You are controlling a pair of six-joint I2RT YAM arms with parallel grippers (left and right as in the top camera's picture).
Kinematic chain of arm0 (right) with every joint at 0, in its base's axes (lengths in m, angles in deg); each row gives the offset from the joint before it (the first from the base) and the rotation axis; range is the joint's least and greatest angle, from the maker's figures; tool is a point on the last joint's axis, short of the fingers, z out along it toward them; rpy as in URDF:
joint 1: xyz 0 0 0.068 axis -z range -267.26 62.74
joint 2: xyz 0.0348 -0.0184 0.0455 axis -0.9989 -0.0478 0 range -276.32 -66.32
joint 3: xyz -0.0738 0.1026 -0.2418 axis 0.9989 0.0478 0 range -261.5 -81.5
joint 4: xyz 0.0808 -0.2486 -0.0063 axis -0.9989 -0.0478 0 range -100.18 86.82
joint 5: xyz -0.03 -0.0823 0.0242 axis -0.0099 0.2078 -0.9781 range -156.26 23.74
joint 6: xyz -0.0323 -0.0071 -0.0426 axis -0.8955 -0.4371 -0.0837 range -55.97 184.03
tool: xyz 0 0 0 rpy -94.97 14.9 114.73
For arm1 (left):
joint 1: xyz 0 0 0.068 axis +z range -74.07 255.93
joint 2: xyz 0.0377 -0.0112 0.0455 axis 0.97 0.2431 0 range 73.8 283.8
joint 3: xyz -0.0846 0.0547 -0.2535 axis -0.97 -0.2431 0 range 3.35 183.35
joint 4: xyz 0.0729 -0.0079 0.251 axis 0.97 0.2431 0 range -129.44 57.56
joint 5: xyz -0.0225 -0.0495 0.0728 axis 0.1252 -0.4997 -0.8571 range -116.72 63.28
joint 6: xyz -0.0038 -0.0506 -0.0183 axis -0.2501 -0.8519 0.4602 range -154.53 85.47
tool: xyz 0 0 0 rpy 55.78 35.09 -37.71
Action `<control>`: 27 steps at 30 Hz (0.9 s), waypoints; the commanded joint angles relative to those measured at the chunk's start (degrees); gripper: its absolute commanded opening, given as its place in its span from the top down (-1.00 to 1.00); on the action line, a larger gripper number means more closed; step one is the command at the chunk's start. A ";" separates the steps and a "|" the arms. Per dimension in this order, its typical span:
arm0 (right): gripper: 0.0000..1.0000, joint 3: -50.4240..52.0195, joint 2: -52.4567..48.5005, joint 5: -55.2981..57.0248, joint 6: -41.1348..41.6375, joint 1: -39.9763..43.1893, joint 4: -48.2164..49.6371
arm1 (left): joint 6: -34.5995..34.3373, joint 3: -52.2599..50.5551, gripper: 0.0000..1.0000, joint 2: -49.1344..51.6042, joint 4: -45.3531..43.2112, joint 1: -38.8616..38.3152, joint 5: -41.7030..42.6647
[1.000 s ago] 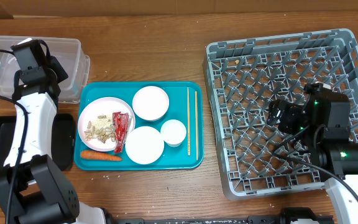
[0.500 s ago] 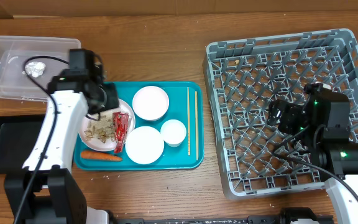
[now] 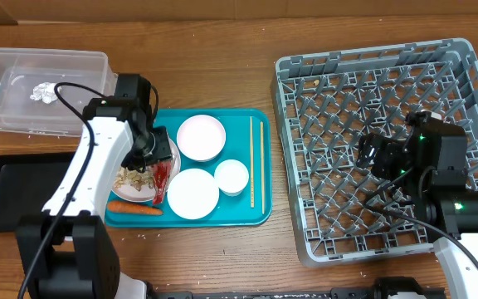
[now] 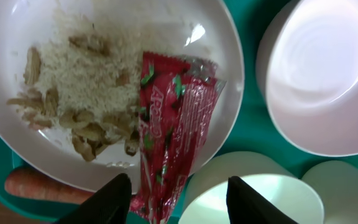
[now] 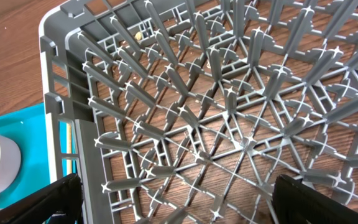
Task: Sort waste into correct bins and load items into the dishwasher
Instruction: 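Grasp the red snack wrapper on the plate with the left gripper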
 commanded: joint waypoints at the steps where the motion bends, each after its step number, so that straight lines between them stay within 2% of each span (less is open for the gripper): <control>1: -1.00 -1.44 0.33 -0.02 0.07 0.02 -0.02 | -2.10 -0.26 -0.07 1.36 1.16 -0.13 -0.74; 7: -1.00 -1.44 0.33 -0.02 0.07 0.02 -0.15 | -3.34 -2.43 -0.11 4.20 0.96 -0.13 -0.63; 13: -1.00 -1.44 0.33 -0.02 0.07 0.02 -0.50 | -3.32 -3.19 -0.04 8.41 0.52 -0.13 -0.57; 14: -1.00 -1.44 0.33 -0.02 0.07 0.02 -0.55 | -3.32 -3.19 0.01 8.94 0.48 -0.13 -0.61; 15: -1.00 -1.44 0.33 -0.02 0.07 0.02 -0.55 | -3.30 -3.19 0.30 9.35 0.31 -0.13 -0.63; 16: -1.00 -1.44 0.33 -0.02 0.07 0.02 -0.55 | -3.32 -3.17 0.46 9.35 0.20 -0.11 -0.61; 18: -1.00 -1.44 0.33 -0.02 0.07 0.02 -0.55 | -3.30 -2.86 0.63 9.31 -0.17 -0.11 -0.61; 23: -1.00 -1.44 0.33 -0.02 0.07 0.02 -0.55 | -3.10 -1.03 0.92 9.29 0.07 -0.11 -0.61; 27: -1.00 -1.44 0.33 -0.02 0.07 0.02 -0.55 | -3.06 2.14 0.92 9.20 2.60 -0.11 -0.68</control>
